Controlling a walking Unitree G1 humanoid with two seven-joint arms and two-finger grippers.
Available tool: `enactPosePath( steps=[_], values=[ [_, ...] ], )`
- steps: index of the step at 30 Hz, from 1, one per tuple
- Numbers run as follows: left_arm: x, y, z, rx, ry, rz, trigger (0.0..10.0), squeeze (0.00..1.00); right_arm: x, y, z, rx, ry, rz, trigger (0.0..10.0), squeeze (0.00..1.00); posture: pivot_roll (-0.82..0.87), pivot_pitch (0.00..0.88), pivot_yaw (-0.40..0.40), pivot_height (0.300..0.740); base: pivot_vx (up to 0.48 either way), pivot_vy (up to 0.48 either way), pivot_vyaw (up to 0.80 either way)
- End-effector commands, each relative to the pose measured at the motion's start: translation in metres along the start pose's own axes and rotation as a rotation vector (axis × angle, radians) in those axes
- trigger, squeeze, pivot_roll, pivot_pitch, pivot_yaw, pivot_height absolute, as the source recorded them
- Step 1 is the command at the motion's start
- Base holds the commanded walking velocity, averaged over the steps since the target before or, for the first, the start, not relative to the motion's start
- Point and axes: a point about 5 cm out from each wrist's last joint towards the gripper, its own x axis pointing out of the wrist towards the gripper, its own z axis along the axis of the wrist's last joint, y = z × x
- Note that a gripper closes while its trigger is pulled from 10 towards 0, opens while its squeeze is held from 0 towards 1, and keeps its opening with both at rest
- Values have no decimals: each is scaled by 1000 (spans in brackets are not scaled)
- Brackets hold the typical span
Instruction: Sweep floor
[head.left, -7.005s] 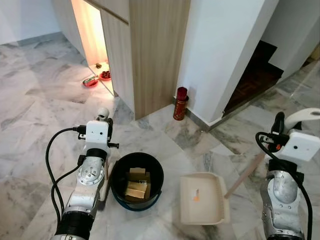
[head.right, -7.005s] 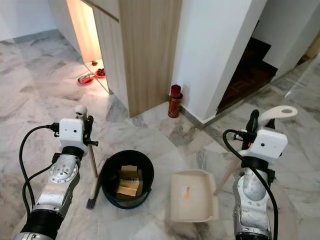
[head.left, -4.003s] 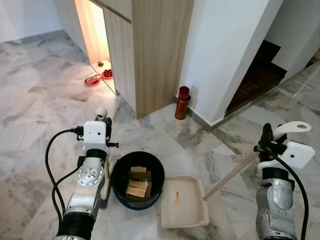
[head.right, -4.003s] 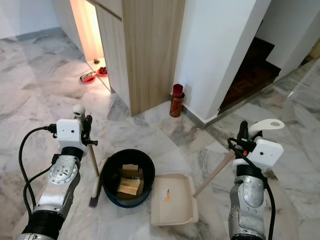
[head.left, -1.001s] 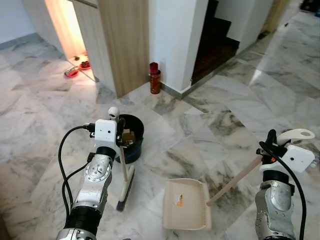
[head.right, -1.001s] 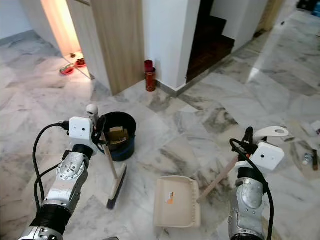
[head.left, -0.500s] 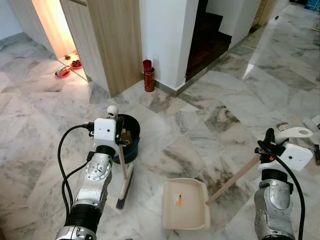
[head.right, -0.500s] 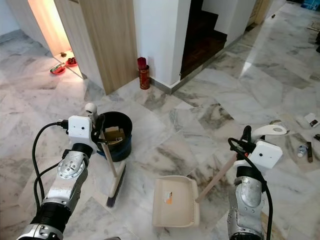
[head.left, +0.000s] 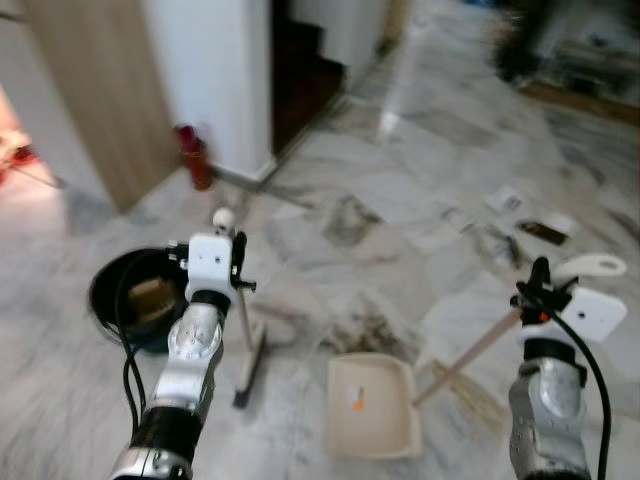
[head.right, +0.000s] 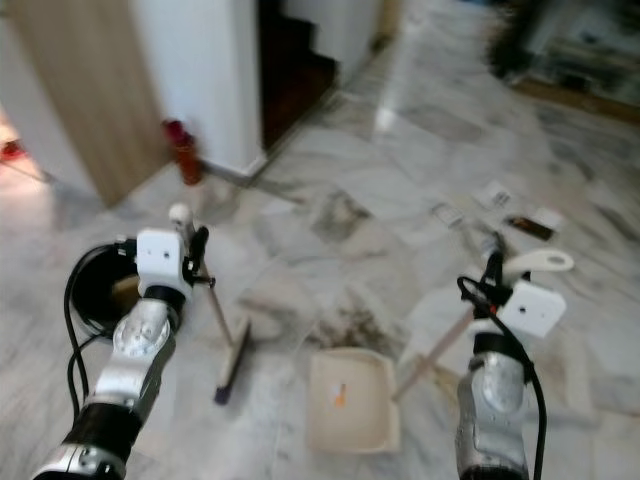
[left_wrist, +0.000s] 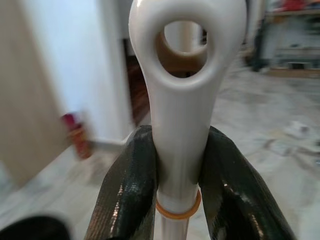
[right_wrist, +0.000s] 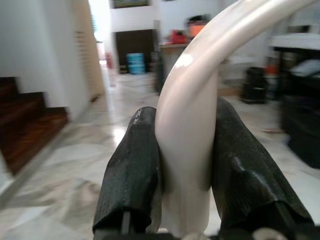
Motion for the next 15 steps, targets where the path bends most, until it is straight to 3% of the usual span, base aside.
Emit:
enactPosePath(
  steps=[1, 6, 15],
  values=[
    [2, -2, 5, 15, -33, -6, 10000, 0, 1, -2, 4, 17, -23, -11, 10000, 0, 99, 25, -31, 740, 0, 0, -800],
    [3, -4, 5, 3, -35, -9, 10000, 0, 2, -4, 5, 11, -29, -7, 10000, 0, 92, 32, -39, 740, 0, 0, -800],
    [4, -11, 6, -29, -41, -15, 10000, 0, 5, -1, 11, -12, -44, 14, 10000, 0, 87, 61, -47, 740, 0, 0, 0]
  ],
)
